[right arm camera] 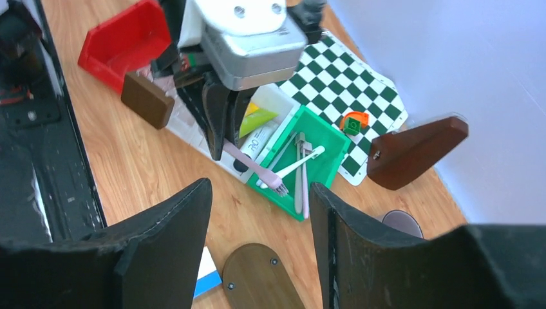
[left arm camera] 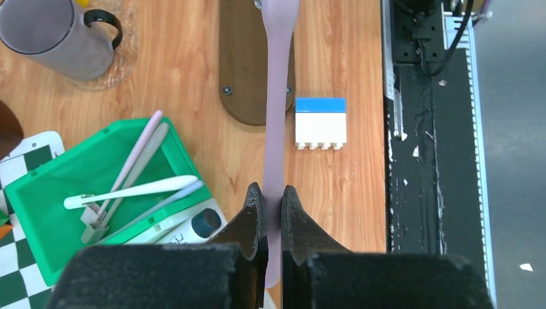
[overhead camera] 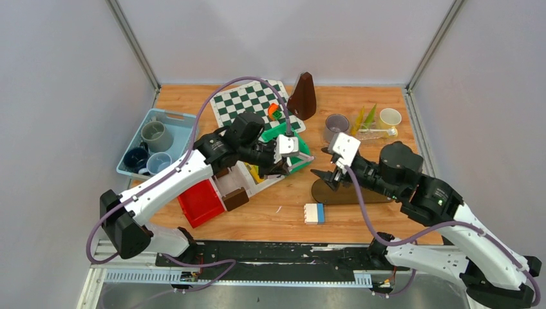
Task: Prepare toiletry sets of a toothbrush and toothpaste on the tray
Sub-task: Place the toothbrush in the toothpaste holder.
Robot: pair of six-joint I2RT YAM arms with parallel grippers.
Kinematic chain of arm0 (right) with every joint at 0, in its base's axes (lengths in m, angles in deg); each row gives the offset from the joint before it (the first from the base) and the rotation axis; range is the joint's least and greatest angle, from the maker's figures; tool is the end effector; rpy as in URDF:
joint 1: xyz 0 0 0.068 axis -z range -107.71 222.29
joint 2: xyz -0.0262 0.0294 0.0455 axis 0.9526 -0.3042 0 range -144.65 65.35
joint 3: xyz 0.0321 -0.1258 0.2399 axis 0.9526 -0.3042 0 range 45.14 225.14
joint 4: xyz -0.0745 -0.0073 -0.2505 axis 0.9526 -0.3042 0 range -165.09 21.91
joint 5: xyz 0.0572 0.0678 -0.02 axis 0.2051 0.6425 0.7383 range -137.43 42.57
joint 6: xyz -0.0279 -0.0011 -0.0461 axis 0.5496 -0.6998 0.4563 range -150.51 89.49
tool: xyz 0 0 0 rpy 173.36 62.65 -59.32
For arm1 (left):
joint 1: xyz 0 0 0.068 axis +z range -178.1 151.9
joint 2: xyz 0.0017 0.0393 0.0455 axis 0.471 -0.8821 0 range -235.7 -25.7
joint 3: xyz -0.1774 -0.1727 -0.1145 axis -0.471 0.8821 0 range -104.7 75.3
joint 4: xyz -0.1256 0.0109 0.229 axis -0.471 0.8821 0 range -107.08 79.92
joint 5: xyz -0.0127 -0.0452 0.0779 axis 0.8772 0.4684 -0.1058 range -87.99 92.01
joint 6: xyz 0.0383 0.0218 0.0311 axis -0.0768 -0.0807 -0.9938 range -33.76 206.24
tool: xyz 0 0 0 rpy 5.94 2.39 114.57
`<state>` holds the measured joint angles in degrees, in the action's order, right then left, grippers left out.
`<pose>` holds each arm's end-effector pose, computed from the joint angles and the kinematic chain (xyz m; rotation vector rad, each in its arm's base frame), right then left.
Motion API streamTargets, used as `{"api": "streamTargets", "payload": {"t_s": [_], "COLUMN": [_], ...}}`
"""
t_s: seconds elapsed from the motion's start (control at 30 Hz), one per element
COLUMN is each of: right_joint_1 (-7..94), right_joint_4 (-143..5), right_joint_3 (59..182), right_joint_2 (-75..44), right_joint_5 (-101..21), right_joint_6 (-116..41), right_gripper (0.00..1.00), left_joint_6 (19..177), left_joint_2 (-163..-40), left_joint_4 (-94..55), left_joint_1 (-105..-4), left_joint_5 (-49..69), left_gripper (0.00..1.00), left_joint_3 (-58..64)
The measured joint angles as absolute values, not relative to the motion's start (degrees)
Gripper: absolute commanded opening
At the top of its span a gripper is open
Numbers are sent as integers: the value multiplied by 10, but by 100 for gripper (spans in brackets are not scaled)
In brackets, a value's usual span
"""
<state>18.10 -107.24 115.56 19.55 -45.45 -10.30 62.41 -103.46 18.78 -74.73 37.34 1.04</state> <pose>0.0809 0.1142 0.4318 -1.1367 1.4568 0.4482 0.1854 -0.2264 0.3511 1.5652 1.6321 -0.9073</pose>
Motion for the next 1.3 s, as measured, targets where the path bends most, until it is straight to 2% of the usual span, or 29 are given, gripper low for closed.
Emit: {"api": "streamTargets", "payload": {"t_s": [0.27, 0.63, 0.87, 1.0, 1.07, 1.17, 1.23, 1.27, 1.3], "right_joint_1": [181, 181, 181, 181, 182, 182, 182, 182, 181], "right_joint_4": [-1086, -1087, -1090, -1093, -1099, -1112, -1118, -1122, -1125], "right_joint_3": [1130, 1126, 1126, 1126, 1126, 1126, 1126, 1126, 1126], "right_joint_2": [165, 158, 145, 140, 139, 137, 135, 134, 133], "right_joint_5": [-416, -385, -357, -353, -350, -346, -344, -343, -343], "right_joint_6": [-3, 60, 71, 76, 78, 83, 86, 86, 86], "right_gripper": [51, 44, 30, 12, 2, 0, 0, 0, 0], "left_joint_6": [588, 553, 541, 536, 533, 522, 517, 518, 518], "left_joint_2": [-1036, -1038, -1039, -1043, -1046, -1048, -1049, -1049, -1049], "left_joint_4": [240, 287, 306, 315, 319, 322, 325, 325, 322], "left_joint_1": [-747, -747, -747, -747, -747, -747, -747, -747, -747], "left_joint_5": [391, 402, 407, 410, 409, 406, 402, 399, 397], "left_gripper": [0, 0, 0, 1, 6, 21, 37, 52, 59], "left_joint_3": [-12, -25, -38, -40, -40, -40, -40, -40, -40]}}
